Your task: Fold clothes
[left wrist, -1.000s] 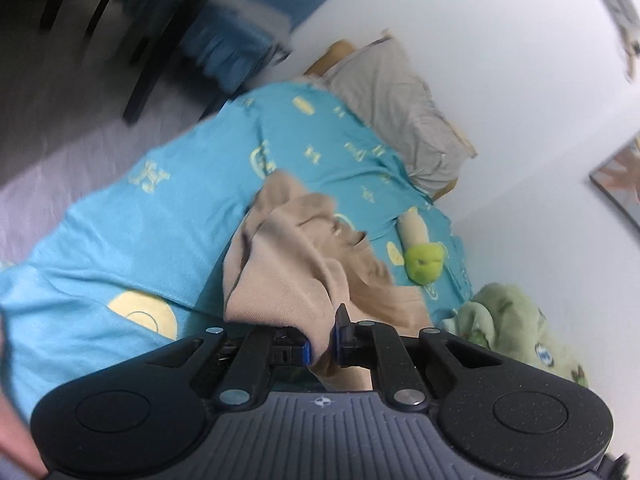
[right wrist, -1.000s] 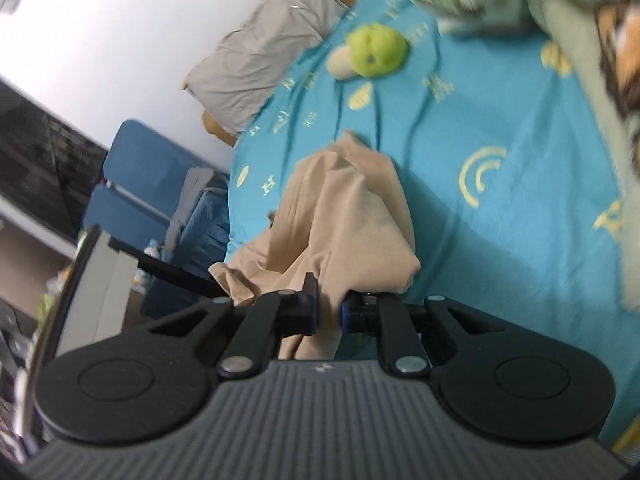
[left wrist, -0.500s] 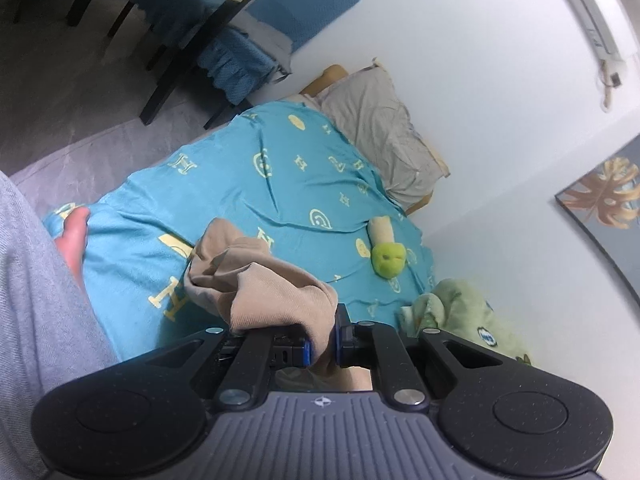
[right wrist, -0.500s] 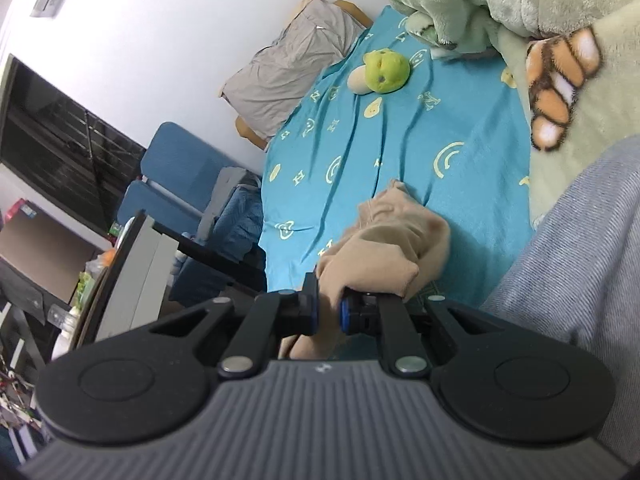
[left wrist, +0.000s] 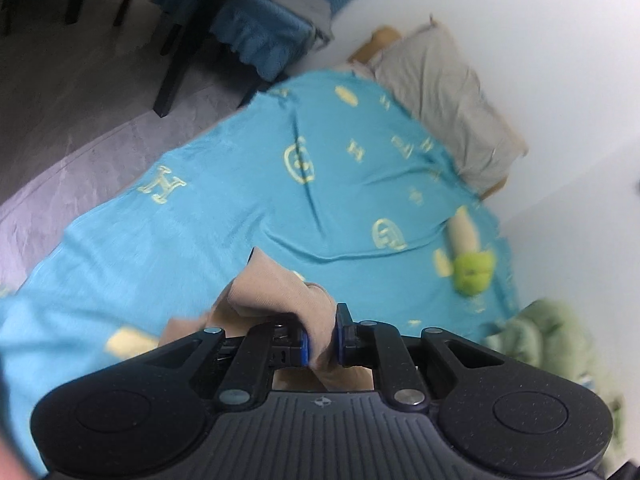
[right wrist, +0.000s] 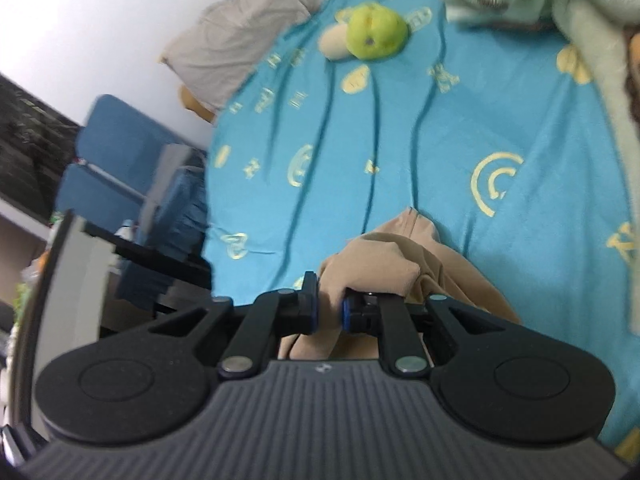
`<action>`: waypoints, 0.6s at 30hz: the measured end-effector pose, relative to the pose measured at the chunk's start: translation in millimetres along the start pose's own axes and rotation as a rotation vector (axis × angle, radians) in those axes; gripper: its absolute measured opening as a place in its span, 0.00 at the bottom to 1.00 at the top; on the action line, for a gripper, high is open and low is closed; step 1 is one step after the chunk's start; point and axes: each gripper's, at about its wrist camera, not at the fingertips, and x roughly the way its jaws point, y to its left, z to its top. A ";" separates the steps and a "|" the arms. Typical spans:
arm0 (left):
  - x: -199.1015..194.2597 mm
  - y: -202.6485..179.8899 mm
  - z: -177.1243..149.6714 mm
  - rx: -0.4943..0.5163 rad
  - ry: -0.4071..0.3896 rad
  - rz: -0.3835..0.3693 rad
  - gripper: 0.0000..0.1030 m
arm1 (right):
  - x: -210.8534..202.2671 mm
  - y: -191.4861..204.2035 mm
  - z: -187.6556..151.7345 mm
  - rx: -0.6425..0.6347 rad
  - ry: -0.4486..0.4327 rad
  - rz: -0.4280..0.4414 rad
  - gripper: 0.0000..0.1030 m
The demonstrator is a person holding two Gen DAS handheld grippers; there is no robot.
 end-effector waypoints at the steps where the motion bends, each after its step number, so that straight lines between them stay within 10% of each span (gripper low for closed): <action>1: 15.6 5.0 1.5 0.012 0.011 0.003 0.13 | 13.5 -4.9 2.0 0.006 0.009 -0.008 0.15; 14: 83.9 12.1 -2.4 0.202 0.026 0.039 0.15 | 74.1 -21.8 7.3 -0.041 0.087 -0.076 0.17; 16: 78.5 8.9 -3.8 0.220 0.015 0.029 0.17 | 69.5 -21.3 8.0 -0.055 0.085 -0.053 0.26; 18: 70.2 4.3 -4.9 0.246 -0.001 0.014 0.30 | 62.9 -18.0 7.8 -0.074 0.074 0.005 0.71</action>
